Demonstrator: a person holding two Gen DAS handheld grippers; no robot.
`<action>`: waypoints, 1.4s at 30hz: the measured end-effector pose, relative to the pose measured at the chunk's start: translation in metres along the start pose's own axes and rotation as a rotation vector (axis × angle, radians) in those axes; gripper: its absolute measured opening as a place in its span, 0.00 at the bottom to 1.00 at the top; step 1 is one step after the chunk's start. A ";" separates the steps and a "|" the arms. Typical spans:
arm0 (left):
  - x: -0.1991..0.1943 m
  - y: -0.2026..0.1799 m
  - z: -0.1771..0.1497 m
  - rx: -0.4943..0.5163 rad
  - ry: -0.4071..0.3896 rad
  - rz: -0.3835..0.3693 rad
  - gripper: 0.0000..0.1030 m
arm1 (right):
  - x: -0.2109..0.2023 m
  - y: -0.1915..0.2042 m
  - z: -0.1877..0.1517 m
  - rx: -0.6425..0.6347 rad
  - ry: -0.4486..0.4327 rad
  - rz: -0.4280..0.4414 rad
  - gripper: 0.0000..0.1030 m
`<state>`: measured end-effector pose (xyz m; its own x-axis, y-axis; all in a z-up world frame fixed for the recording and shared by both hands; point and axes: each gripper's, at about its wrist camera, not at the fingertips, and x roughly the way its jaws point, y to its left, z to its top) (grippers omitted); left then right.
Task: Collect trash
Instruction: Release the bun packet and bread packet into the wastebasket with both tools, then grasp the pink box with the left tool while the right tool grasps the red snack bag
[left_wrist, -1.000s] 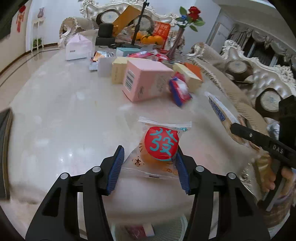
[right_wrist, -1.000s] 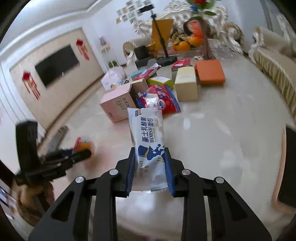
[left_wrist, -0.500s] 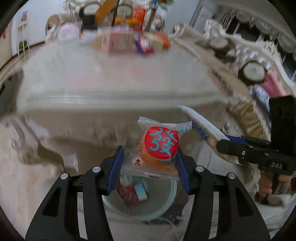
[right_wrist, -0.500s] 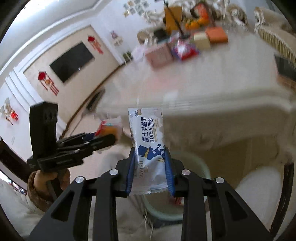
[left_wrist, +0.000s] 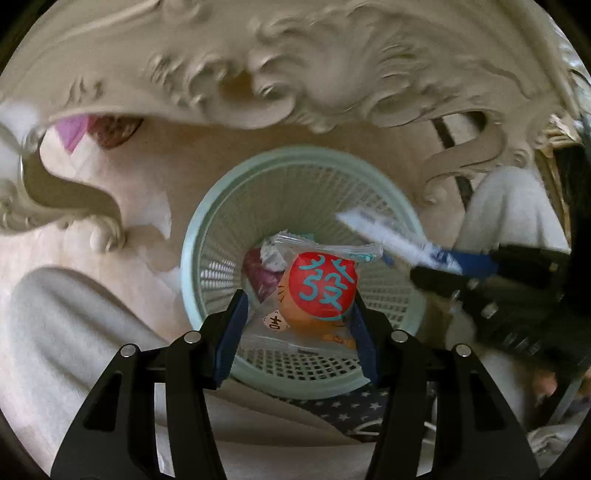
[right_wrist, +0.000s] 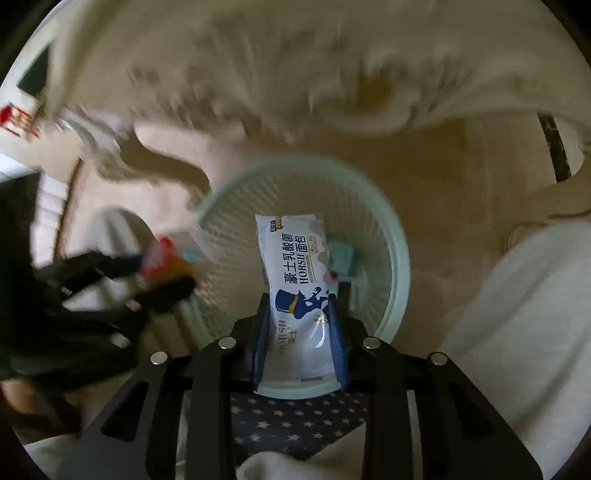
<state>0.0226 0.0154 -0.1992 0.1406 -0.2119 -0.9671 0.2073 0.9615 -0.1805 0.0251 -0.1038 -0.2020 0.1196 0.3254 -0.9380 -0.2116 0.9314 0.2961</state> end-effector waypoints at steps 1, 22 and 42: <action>0.002 0.003 0.000 -0.020 0.012 0.006 0.54 | 0.005 0.002 -0.002 -0.011 0.014 0.005 0.27; -0.053 0.017 -0.024 -0.054 -0.145 0.070 0.87 | -0.072 0.016 -0.037 -0.151 -0.295 -0.126 0.65; -0.223 -0.002 0.108 0.151 -0.789 0.115 0.87 | -0.226 0.004 0.094 -0.185 -0.826 -0.096 0.74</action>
<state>0.0953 0.0415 0.0364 0.7984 -0.2288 -0.5569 0.2707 0.9626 -0.0074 0.0887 -0.1582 0.0279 0.7994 0.3274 -0.5038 -0.3104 0.9430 0.1202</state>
